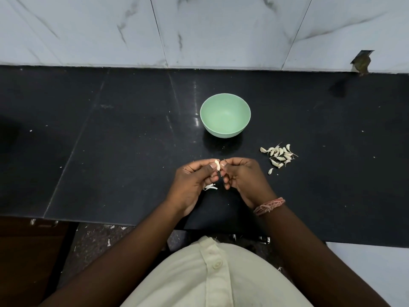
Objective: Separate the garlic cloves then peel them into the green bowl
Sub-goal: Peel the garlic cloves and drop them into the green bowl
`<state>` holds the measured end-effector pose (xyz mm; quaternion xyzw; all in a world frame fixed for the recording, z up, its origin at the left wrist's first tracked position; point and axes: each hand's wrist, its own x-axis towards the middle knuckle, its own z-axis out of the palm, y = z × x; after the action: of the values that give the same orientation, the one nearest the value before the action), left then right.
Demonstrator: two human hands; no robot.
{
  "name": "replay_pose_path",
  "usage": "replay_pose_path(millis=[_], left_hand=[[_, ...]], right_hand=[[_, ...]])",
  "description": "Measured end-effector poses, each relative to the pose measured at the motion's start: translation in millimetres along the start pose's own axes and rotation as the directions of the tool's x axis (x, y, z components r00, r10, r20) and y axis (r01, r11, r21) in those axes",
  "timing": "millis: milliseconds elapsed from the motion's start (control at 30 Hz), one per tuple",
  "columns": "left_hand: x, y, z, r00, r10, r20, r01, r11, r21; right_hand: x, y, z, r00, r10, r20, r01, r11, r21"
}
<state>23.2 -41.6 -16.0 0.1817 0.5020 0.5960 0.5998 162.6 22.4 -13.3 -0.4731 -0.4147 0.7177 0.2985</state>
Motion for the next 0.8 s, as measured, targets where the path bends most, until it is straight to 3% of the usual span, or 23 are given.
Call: replay_pose_path(millis=[300, 500, 800], left_hand=[[4.4, 0.8, -0.2, 0.993, -0.117, -0.002, 0.114, 0.967, -0.228], [2.4, -4.4, 0.9, 0.999, -0.046, -0.011, 0.044, 0.991, -0.123], [0.7, -2.8, 6.9, 0.998, 0.058, -0.021, -0.057, 0.997, 0.042]], right_hand=[[-7.8, 4.7, -0.1, 0.944, -0.326, -0.056, 0.3, 0.914, -0.274], [-5.1, 8.4, 2.3, 0.928, -0.371, -0.041, 0.32, 0.845, -0.428], [-1.2, 6.6, 1.2, 0.906, -0.418, 0.066, 0.339, 0.624, -0.704]])
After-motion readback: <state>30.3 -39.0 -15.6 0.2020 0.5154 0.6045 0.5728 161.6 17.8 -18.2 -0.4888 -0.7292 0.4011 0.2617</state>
